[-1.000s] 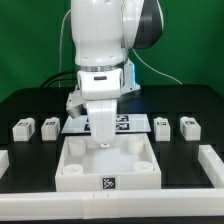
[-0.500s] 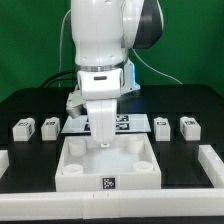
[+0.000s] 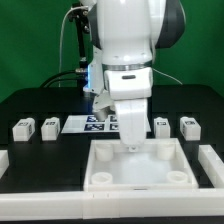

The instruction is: Assemble one leg

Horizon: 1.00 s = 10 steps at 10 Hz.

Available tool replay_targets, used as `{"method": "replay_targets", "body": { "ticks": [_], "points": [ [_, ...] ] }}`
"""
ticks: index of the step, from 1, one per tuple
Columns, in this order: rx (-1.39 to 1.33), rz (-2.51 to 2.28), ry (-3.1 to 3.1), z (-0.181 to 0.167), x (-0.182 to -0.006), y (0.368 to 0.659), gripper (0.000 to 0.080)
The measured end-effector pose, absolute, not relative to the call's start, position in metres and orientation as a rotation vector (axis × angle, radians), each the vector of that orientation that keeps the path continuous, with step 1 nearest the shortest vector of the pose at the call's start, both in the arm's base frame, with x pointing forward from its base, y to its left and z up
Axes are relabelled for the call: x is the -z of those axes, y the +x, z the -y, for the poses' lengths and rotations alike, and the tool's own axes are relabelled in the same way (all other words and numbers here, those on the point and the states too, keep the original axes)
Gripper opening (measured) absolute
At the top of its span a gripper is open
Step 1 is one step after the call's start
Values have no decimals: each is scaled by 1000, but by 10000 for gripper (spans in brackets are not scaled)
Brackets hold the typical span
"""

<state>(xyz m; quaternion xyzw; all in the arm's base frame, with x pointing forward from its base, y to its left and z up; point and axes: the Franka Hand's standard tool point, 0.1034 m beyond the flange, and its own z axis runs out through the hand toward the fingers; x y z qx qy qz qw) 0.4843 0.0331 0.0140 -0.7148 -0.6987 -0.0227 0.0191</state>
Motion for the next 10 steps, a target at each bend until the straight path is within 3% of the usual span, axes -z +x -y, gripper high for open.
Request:
{"method": "replay_targets", "body": {
  "ticks": [5, 10],
  "points": [
    [71, 2155, -2198, -59, -10, 490, 59],
    [56, 2146, -2196, -61, -10, 490, 59]
  ]
}}
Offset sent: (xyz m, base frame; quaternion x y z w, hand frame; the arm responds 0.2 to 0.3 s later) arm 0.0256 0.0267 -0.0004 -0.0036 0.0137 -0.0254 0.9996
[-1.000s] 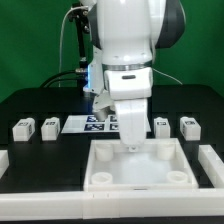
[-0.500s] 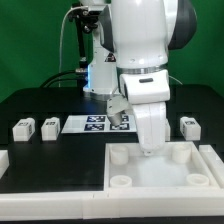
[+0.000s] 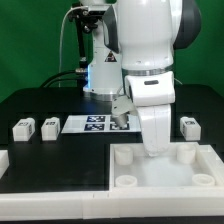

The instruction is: Assemble one leg

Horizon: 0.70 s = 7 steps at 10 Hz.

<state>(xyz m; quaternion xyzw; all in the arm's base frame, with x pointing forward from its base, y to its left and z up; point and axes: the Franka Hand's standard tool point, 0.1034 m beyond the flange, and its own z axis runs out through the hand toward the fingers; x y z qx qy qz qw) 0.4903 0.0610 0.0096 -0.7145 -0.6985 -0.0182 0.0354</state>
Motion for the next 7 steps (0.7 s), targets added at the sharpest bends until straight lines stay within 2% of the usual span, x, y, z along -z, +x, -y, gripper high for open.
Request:
{"method": "replay_targets", "body": {
  "ticks": [1, 2, 3, 4, 5, 6, 7],
  "points": [
    [55, 2146, -2195, -61, -9, 490, 59],
    [55, 2145, -2196, -60, -9, 490, 218],
    [55, 2145, -2197, -60, -9, 490, 218],
    [55, 2144, -2197, -60, -9, 490, 355],
    [55, 2144, -2198, -60, -9, 490, 536],
    [55, 2143, -2198, -60, -9, 490, 536],
    [55, 2143, -2198, -60, -9, 490, 614]
  ]
}}
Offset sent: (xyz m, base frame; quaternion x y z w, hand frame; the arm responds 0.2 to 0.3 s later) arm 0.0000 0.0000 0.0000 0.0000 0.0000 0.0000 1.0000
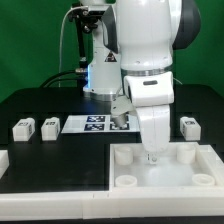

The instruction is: Assemble one leg

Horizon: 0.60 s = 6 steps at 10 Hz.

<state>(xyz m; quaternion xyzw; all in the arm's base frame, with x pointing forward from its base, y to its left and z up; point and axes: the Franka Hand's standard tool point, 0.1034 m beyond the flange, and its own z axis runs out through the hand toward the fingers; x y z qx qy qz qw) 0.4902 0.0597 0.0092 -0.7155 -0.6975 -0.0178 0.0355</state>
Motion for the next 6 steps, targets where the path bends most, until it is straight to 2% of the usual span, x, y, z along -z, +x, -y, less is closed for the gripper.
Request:
{"method": "replay_targets", "body": {
  "ticks": [1, 6],
  "points": [
    [55, 2143, -2198, -60, -9, 490, 643],
    [58, 2137, -2210, -59, -12, 491, 649]
  ]
}}
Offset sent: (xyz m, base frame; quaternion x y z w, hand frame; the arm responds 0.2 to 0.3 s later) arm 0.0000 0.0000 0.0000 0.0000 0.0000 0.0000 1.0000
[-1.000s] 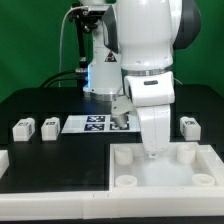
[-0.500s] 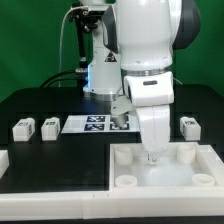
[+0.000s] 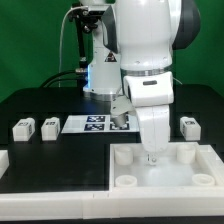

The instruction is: Assemble one leg

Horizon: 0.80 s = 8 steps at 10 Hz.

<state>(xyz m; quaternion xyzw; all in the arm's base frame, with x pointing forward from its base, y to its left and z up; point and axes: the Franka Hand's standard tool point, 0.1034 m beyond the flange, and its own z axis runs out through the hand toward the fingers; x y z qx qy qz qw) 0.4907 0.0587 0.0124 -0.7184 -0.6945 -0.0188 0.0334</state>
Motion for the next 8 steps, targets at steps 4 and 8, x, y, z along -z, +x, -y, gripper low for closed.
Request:
{"method": "replay_targets", "body": {
  "ticks": [4, 8],
  "points": [
    [68, 1997, -2403, -75, -72, 483, 649],
    [55, 1274, -2834, -130, -74, 470, 649]
  ]
}}
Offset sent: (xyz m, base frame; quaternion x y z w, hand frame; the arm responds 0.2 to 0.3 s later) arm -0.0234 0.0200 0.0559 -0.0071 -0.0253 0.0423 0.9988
